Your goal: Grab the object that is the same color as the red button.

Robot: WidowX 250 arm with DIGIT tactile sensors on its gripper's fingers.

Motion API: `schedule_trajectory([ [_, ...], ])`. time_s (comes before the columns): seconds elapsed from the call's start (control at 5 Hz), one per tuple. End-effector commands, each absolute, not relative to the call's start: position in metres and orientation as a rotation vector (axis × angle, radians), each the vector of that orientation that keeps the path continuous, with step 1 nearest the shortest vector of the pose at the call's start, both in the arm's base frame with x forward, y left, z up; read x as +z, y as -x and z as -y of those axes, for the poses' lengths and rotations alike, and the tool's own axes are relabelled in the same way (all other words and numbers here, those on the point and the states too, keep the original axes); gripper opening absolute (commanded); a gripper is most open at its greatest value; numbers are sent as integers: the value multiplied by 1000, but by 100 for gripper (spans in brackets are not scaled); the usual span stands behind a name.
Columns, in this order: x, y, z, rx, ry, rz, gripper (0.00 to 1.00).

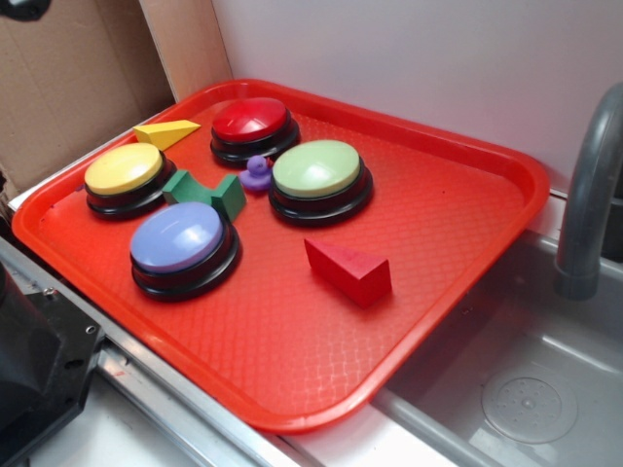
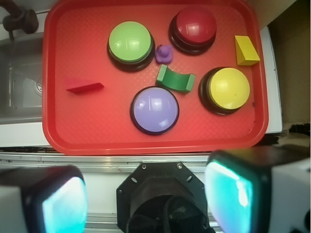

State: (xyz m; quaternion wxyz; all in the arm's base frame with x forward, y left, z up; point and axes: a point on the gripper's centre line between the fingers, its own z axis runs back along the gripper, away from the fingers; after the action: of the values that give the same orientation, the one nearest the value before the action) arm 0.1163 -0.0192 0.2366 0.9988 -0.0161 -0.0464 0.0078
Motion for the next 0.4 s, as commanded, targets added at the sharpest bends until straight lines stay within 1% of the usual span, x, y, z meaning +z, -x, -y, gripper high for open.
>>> schedule_trajectory([
  [0.0,237,-116,19,16,32,93,100],
  [0.2,231,-145,48,-238,-64,128,100],
])
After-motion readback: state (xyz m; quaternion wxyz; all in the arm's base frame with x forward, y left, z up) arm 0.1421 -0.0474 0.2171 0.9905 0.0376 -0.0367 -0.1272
